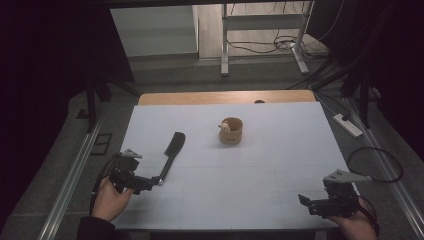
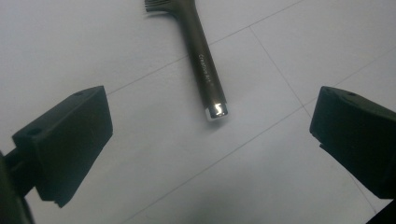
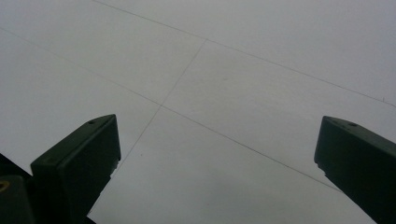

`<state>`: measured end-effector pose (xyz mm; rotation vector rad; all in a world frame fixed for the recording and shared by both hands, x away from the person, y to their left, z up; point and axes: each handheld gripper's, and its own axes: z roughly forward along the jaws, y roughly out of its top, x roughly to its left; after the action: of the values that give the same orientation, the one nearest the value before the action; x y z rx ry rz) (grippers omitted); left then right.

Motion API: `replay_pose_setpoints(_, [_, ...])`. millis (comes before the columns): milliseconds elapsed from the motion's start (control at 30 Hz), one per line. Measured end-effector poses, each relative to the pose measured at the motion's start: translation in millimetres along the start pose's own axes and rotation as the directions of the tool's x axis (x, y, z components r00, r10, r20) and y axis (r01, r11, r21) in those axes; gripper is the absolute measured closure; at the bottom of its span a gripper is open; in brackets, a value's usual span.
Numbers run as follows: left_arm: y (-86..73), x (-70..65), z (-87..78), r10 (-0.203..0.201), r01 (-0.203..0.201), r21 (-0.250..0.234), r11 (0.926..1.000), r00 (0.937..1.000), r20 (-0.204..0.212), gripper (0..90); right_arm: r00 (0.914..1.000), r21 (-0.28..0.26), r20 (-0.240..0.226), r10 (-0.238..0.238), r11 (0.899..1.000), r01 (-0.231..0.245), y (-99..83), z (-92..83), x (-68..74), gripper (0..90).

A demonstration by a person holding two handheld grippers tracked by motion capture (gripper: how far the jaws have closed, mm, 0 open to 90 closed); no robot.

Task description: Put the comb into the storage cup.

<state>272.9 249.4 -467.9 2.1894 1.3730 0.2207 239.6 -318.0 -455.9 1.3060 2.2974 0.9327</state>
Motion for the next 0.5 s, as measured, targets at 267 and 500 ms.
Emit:
replay_pose_setpoints(267, [11.9,2.2,6.6,0.005,-0.005,0.024,0.9997,1.0000,0.001,0.0,1.0000,0.001,0.001,0.001,1.000,-0.001,0.0,0.1,0.0,0.3])
replay_pose_setpoints(500, [24.3,3.5,14.4,0.001,-0.001,0.044,0.9990,1.0000,-0.004,0.1,1.0000,0.000,0.000,0.001,1.000,-0.001,0.0,0.0,-0.2,0.4])
